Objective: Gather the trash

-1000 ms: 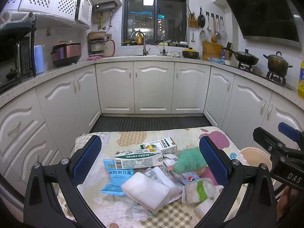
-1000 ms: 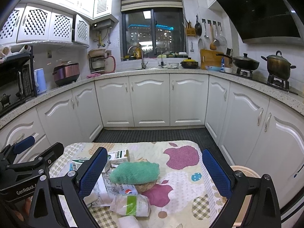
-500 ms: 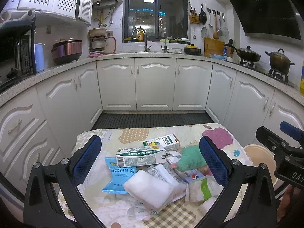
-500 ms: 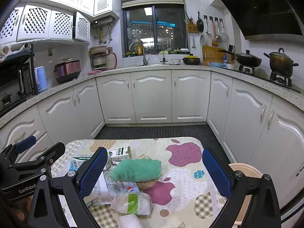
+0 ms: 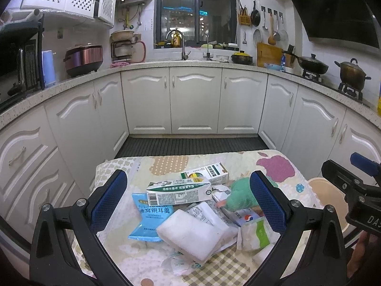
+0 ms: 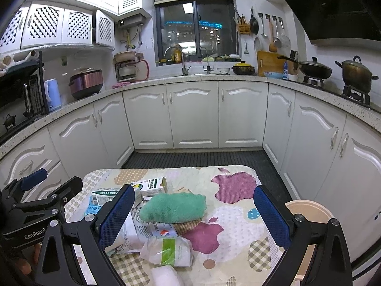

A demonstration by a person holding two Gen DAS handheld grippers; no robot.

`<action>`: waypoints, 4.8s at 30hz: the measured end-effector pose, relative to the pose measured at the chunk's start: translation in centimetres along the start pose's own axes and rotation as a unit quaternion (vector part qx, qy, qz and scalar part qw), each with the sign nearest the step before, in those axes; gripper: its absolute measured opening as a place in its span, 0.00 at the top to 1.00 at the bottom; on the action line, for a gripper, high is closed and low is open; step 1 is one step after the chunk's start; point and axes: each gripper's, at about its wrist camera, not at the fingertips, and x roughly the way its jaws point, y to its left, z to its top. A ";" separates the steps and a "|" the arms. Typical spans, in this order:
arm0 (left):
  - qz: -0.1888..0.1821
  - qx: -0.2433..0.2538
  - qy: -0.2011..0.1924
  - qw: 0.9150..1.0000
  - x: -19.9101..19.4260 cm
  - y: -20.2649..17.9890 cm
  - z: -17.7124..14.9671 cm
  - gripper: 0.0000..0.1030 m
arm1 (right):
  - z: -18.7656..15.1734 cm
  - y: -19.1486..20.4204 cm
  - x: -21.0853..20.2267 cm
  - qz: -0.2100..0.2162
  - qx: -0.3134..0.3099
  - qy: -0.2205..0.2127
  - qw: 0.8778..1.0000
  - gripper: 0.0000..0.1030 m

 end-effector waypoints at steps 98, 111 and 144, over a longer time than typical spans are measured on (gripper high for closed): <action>-0.259 0.023 0.162 0.952 6.7 -11.8 2.6 0.83 | 0.1 -16.5 0.8 0.033 0.095 0.045 0.994 0.92; -0.271 0.065 0.200 0.939 12.1 -25.9 0.1 0.83 | -4.5 -26.0 0.8 -0.118 0.100 0.090 0.984 0.92; -0.253 0.094 0.196 0.943 9.9 -25.9 -2.3 0.66 | -6.0 -23.7 2.4 -0.104 0.134 0.110 0.979 0.56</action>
